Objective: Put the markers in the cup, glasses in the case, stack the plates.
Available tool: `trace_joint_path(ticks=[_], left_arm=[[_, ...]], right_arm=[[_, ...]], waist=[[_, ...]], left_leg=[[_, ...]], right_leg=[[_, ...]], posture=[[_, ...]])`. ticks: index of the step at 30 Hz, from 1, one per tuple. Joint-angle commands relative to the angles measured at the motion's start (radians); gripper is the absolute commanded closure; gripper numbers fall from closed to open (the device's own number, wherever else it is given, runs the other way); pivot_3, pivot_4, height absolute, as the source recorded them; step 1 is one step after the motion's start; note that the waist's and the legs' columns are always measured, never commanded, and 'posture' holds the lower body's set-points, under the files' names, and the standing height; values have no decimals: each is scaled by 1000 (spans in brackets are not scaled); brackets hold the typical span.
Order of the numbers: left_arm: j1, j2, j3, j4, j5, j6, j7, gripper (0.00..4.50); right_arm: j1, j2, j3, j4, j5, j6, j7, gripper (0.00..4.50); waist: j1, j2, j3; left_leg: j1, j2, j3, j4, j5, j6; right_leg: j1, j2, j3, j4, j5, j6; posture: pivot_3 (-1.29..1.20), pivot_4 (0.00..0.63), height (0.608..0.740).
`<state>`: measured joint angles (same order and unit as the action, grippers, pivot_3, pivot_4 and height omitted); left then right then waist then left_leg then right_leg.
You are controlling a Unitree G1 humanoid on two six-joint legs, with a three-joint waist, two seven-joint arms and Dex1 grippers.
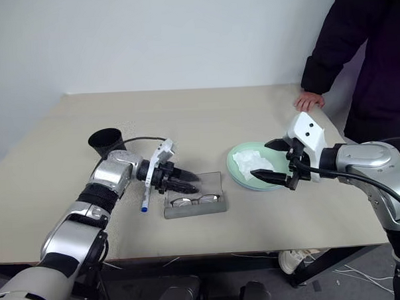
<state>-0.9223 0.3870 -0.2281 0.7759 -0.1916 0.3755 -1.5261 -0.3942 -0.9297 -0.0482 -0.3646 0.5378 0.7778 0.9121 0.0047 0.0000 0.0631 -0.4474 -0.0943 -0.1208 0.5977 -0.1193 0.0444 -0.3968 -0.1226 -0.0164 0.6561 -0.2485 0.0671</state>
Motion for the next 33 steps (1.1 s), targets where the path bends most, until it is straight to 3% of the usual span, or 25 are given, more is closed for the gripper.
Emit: trace_joint_path(ticks=[1,7,12,17,24,33], left_arm=[[-83,-3,79,9,-23,-30,78,2347],[-115,-38,89,208,76,-179,294,4408],[-109,-53,62,284,153,-269,357,4408],[-83,-48,44,234,160,-267,246,4408],[9,11,-34,60,201,-252,86,4408],[137,77,-79,-221,178,-163,26,4408]], right_arm=[[-25,1,-20,-17,-1,-10,-7,0],[-35,10,-10,-16,-4,-13,-6,0],[-33,7,-11,-22,-2,-11,-2,0],[-29,3,-14,-28,0,-10,0,0],[-30,2,-14,-33,2,-8,1,0],[-33,9,-7,-39,2,-6,-3,0]], waist=[[0,0,0],[0,0,0],[0,-2,1],[1,-2,1],[-2,-2,1],[-3,-1,0]], left_leg=[[0,0,0,0,0,0],[1,0,0,0,0,0],[1,0,0,1,0,0],[1,-1,1,1,0,0],[1,0,0,1,0,0],[1,0,1,0,0,0]], right_leg=[[0,0,0,0,0,0],[2,1,0,0,0,1],[2,1,0,0,2,3],[3,0,0,-1,2,4],[3,1,0,-1,2,3],[2,0,1,-1,1,2]], posture=[[0,0,727],[0,0,727],[0,0,727],[0,0,727],[0,0,727],[0,0,727]])
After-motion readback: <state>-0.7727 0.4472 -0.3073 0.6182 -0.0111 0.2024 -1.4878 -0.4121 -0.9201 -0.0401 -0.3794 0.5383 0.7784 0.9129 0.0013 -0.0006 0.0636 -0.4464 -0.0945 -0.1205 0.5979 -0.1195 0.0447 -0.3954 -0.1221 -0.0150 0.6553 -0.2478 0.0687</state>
